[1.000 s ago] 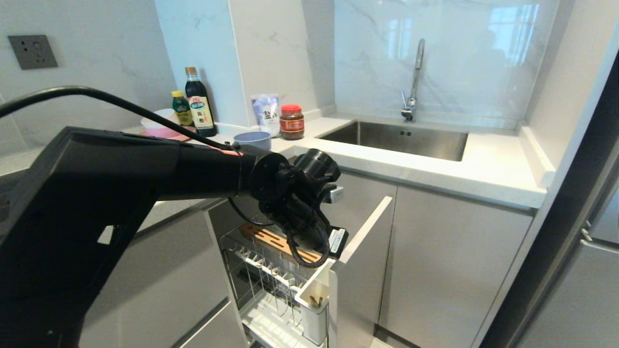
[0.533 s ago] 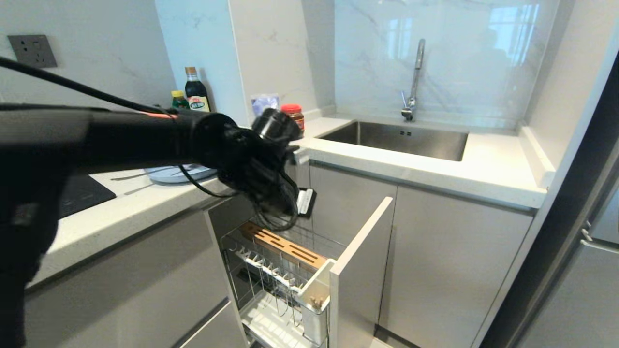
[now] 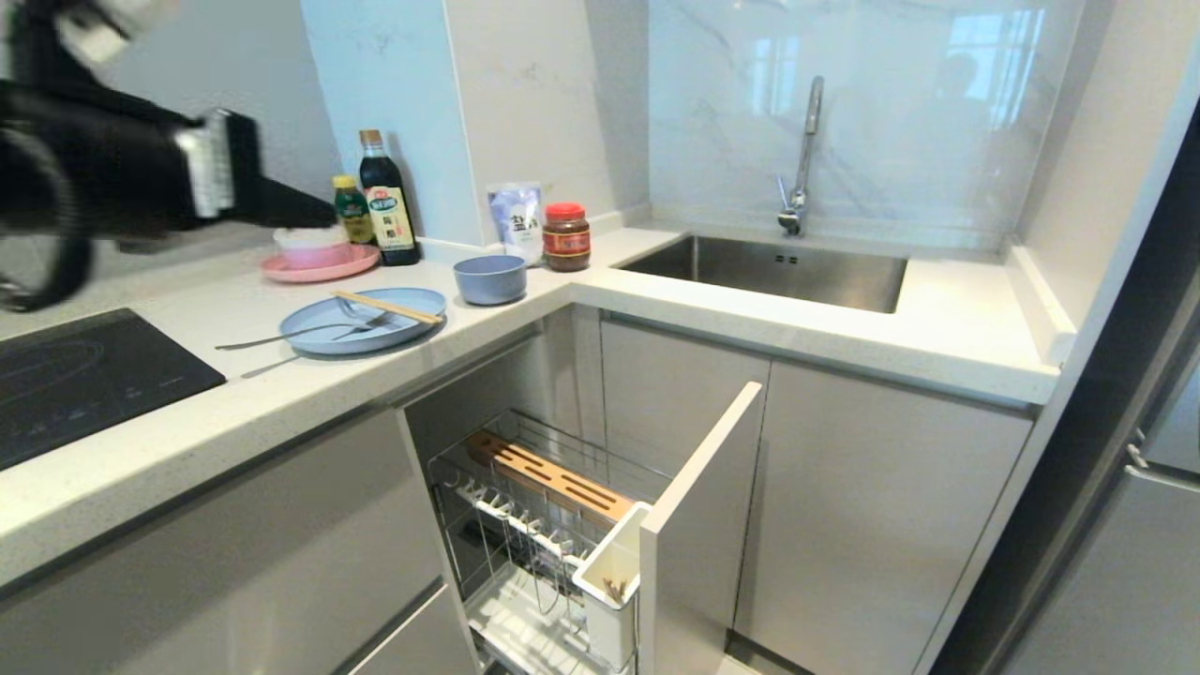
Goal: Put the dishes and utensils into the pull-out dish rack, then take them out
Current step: Pick up the chopsticks and place it in the cupboard
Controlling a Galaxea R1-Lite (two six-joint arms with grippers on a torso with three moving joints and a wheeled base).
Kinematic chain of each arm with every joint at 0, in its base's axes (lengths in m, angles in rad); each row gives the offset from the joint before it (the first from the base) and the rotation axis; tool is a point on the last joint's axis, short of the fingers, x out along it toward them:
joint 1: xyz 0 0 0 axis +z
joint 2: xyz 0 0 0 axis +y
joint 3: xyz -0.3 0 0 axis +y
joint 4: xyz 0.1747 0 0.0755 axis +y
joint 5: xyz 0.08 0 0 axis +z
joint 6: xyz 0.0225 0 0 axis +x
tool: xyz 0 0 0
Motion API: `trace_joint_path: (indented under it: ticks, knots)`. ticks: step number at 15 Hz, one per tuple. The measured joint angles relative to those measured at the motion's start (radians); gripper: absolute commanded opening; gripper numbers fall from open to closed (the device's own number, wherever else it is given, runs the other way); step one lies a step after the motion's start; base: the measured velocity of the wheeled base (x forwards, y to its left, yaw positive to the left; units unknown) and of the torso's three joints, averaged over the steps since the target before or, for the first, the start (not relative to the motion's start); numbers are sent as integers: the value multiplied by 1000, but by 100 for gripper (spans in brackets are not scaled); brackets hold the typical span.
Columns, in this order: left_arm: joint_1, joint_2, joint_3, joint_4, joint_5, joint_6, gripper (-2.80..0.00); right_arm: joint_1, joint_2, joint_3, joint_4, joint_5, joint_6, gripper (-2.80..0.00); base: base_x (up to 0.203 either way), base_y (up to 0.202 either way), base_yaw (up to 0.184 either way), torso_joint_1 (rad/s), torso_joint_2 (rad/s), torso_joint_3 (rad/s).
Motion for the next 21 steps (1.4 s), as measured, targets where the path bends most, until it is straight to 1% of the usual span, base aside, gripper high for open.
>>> trace_joint_path:
  ticks: [1, 3, 5, 6, 7, 9, 11, 13, 16, 18, 19, 20, 21]
  knots:
    - [38, -90, 39, -9, -3, 5, -280, 0, 0, 0, 0, 0, 0, -280, 0, 0, 0, 0, 0, 0]
    - [137, -288, 149, -34, -18, 25, -280, 0, 0, 0, 0, 0, 0, -280, 0, 0, 0, 0, 0, 0]
    - [215, -487, 303, -48, -26, 75, -280, 0, 0, 0, 0, 0, 0, -280, 0, 0, 0, 0, 0, 0]
    - [244, -600, 408, -54, -25, 111, -280, 0, 0, 0, 0, 0, 0, -280, 0, 0, 0, 0, 0, 0]
    - [262, -697, 497, -64, -21, 139, -280, 0, 0, 0, 0, 0, 0, -280, 0, 0, 0, 0, 0, 0]
    - [295, -921, 712, -109, -10, 189, -280, 0, 0, 0, 0, 0, 0, -280, 0, 0, 0, 0, 0, 0]
    - [313, -1114, 907, -185, -6, 216, -280, 0, 0, 0, 0, 0, 0, -280, 0, 0, 0, 0, 0, 0]
    - [320, -1271, 1094, -274, -7, 225, -280, 0, 0, 0, 0, 0, 0, -280, 0, 0, 0, 0, 0, 0]
    - [323, -1372, 1334, -465, 8, 188, -280, 0, 0, 0, 0, 0, 0, -280, 0, 0, 0, 0, 0, 0]
    - [324, -1396, 1515, -620, 10, 192, -280, 0, 0, 0, 0, 0, 0, -280, 0, 0, 0, 0, 0, 0]
    - [324, -1404, 1580, -699, 10, 196, -280, 0, 0, 0, 0, 0, 0, -280, 0, 0, 0, 0, 0, 0]
    - [324, -1408, 1607, -732, 8, 198, -280, 0, 0, 0, 0, 0, 0, -280, 0, 0, 0, 0, 0, 0]
    - [324, -1410, 1623, -716, -8, 200, -280, 0, 0, 0, 0, 0, 0, -280, 0, 0, 0, 0, 0, 0]
